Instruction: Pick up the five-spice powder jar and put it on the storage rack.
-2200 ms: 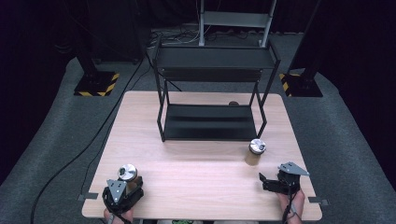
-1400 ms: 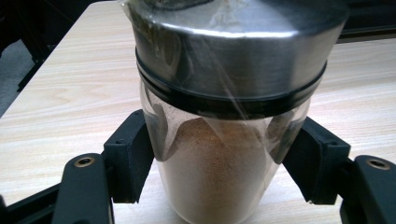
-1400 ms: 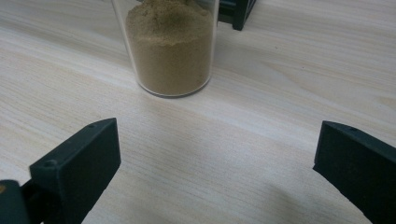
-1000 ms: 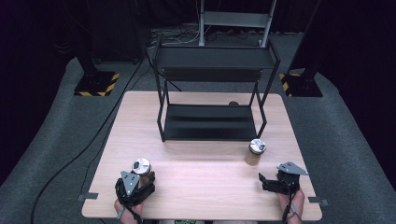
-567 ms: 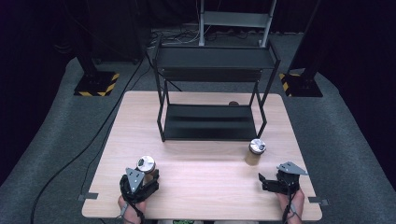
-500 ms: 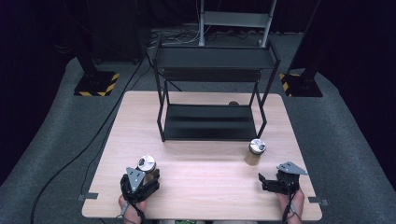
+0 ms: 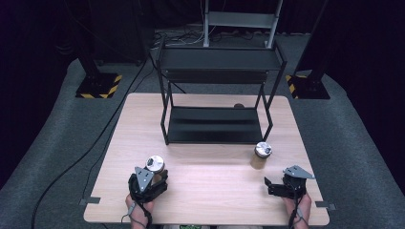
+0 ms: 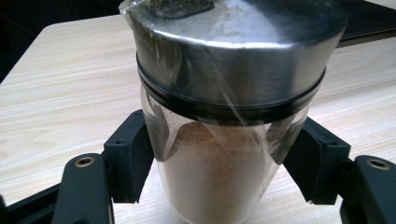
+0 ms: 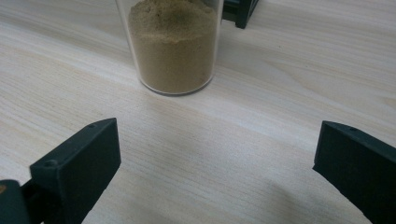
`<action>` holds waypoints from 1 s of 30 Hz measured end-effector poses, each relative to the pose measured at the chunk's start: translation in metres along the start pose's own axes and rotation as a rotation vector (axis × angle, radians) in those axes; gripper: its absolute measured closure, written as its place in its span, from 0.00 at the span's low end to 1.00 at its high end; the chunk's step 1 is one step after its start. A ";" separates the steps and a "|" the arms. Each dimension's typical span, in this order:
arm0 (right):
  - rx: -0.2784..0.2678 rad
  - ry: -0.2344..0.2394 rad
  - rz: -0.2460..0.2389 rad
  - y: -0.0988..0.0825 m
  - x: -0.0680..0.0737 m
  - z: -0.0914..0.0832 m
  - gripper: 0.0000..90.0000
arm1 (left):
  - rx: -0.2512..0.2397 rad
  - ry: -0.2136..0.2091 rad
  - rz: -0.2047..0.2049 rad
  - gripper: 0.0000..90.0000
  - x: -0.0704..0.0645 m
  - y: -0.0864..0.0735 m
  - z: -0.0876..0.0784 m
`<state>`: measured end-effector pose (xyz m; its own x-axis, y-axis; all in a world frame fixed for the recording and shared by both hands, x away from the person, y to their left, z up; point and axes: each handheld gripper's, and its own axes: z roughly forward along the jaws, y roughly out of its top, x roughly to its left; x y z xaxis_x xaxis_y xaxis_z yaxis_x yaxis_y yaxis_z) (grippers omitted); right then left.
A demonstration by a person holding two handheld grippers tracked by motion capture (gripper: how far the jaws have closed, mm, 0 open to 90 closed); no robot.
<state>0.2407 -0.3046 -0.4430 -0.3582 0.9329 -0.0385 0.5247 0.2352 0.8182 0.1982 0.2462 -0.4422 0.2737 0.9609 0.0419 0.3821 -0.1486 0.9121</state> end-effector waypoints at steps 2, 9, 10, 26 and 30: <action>0.000 0.001 0.000 0.000 0.000 0.000 0.00 | -0.003 -0.006 0.004 0.34 -0.001 0.001 0.002; 0.000 0.000 -0.002 0.000 0.000 0.000 0.00 | -0.004 -0.019 0.015 0.34 -0.003 0.006 0.007; -0.001 0.001 -0.002 0.000 0.000 0.000 0.00 | -0.004 -0.024 0.018 0.34 -0.004 0.008 0.009; -0.001 0.000 -0.004 0.000 0.000 0.000 0.00 | -0.004 -0.051 0.029 0.34 -0.009 0.018 0.024; 0.000 -0.001 -0.004 0.000 0.000 0.000 0.00 | -0.002 -0.058 0.033 0.34 -0.010 0.020 0.029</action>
<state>0.2404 -0.3042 -0.4431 -0.3597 0.9321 -0.0420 0.5229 0.2387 0.8183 0.2286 0.2270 -0.4356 0.3367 0.9404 0.0486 0.3704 -0.1798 0.9113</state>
